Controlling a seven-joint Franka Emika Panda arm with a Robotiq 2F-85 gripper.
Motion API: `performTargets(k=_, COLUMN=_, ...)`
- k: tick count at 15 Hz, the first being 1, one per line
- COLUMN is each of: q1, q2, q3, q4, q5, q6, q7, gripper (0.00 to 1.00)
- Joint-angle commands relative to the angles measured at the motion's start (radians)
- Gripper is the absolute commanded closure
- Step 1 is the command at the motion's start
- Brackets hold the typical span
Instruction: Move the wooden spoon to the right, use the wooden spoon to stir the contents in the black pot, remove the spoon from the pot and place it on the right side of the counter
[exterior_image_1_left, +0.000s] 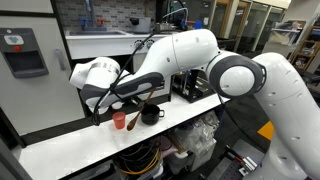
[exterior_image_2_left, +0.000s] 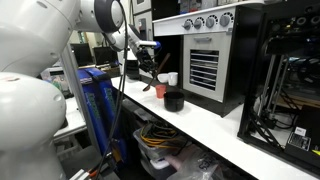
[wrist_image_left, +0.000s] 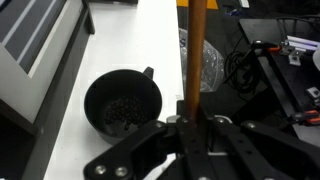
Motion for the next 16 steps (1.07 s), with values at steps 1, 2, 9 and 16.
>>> performTargets(k=1, q1=0.014, q2=-0.038, q3=-0.007, q4=-0.008, q5=-0.123, q6=-0.027, q7=-0.083, gripper=0.97)
performTargets(k=2, q1=0.021, q2=-0.041, q3=-0.010, q4=-0.006, q5=-0.177, q6=-0.029, q7=-0.117, gripper=0.97)
performTargets(k=9, q1=0.029, q2=-0.044, q3=-0.003, q4=-0.018, q5=-0.401, q6=-0.022, q7=-0.279, gripper=0.97)
performTargets(k=16, q1=0.037, q2=-0.080, q3=-0.001, q4=-0.110, q5=-0.425, q6=-0.042, q7=-0.333, gripper=0.97)
